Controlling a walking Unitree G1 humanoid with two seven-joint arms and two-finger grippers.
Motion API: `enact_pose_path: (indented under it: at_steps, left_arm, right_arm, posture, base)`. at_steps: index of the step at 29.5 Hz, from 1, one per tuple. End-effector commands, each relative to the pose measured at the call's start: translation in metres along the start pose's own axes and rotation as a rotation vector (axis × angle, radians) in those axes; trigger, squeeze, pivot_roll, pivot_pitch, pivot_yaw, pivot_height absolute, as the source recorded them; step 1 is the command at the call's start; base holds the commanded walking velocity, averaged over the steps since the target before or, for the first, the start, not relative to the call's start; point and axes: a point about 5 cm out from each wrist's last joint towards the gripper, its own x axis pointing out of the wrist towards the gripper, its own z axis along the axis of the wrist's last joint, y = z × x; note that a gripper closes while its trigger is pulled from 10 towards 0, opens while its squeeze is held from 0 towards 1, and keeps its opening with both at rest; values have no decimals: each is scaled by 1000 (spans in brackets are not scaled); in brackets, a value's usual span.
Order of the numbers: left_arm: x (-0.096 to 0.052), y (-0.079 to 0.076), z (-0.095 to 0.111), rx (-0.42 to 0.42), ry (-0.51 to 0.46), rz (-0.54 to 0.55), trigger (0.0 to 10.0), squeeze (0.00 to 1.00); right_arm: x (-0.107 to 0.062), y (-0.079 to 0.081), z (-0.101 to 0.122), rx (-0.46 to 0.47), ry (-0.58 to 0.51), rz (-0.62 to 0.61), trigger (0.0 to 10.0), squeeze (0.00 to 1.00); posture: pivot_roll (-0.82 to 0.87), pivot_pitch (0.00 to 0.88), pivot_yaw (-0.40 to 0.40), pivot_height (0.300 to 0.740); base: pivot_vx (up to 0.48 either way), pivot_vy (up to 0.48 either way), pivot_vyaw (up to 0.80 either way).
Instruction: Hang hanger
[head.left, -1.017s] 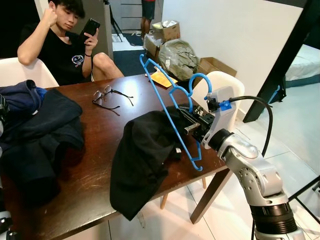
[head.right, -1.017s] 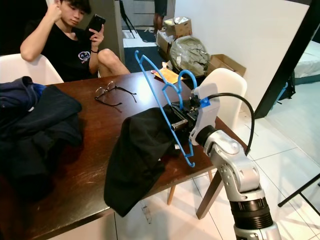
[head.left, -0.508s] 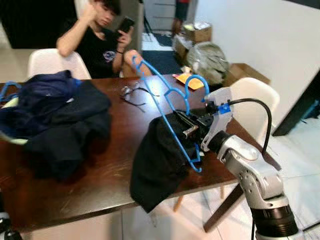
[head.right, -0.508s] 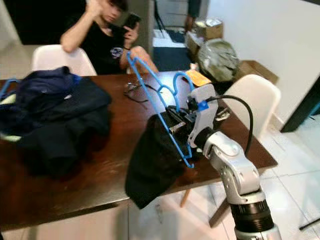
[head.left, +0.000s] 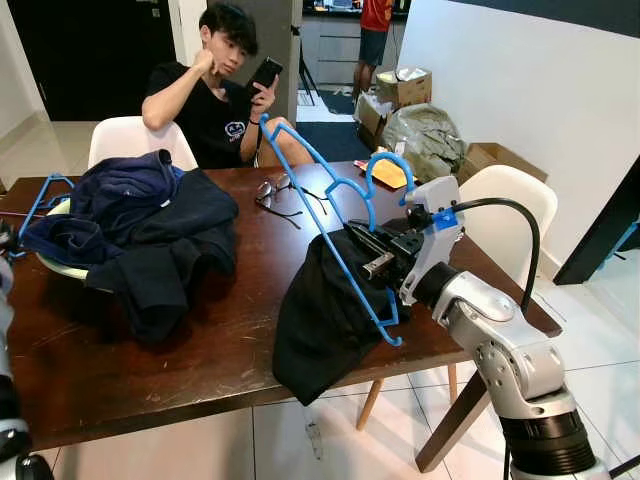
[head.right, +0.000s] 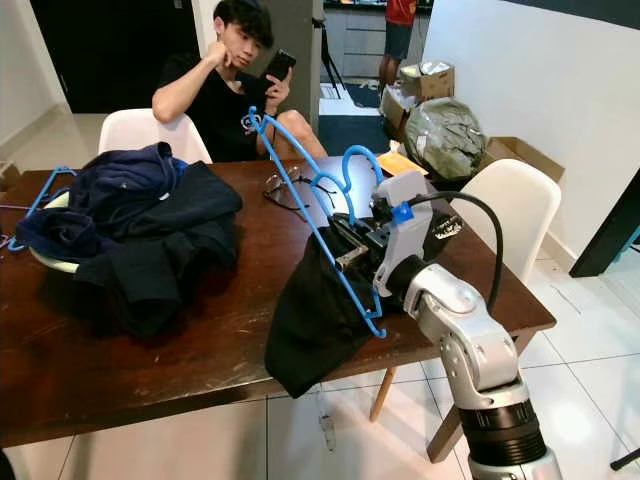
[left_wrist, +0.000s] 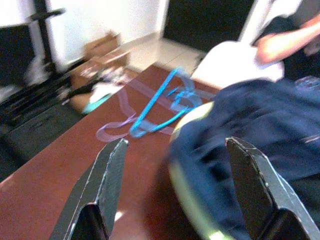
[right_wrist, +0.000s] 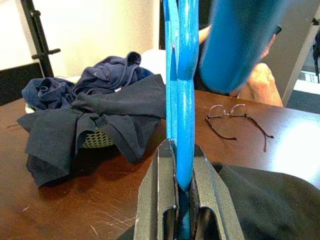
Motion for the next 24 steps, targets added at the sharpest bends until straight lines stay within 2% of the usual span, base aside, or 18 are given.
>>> enact_pose_path:
  at_steps: [1,2,4,7,11,15,18,20,24]
  left_arm:
    - [2,-4,-2,10,1,-34,10000,0]
    - [2,-7,0,27,-10,-55,10000,0]
    - [7,-12,-5,113,2,-109,10000,0]
    - [11,-14,-11,153,24,-156,10000,0]
    - [12,-13,-14,175,31,-168,10000,0]
    - [15,-11,-15,270,35,-210,10000,0]
    - [16,-8,-13,312,37,-210,10000,0]
    - [17,2,-19,358,89,-152,10000,0]
    - [17,7,-22,382,111,-124,10000,0]
  right_arm:
    - [-2,-2,1,-5,6,-9,10000,0]
    - [-2,-2,0,-5,8,-6,10000,0]
    - [-2,-2,0,-6,16,1,10000,0]
    - [-2,-2,0,-11,29,10,10000,0]
    - [-4,-2,0,-14,36,14,10000,0]
    - [-11,-3,2,-25,67,34,10000,0]
    - [-15,-4,2,-31,82,41,10000,0]
    - [-16,-4,2,-36,97,44,10000,0]
    - [-17,-4,2,-38,102,44,10000,0]
  posture:
    - [85,0,-77,740]
    - [85,0,-79,740]
    - [82,0,-97,740]
    - [75,0,-109,740]
    - [71,7,-120,740]
    - [46,42,-153,740]
    - [43,54,-159,740]
    - [23,70,-157,740]
    - [22,72,-157,740]
  base:
    - [0,0,0]
    - [0,0,0]
    - [0,0,0]
    - [0,0,0]
    - [0,0,0]
    - [0,0,0]
    - [0,0,0]
    - [0,0,0]
    - [0,0,0]
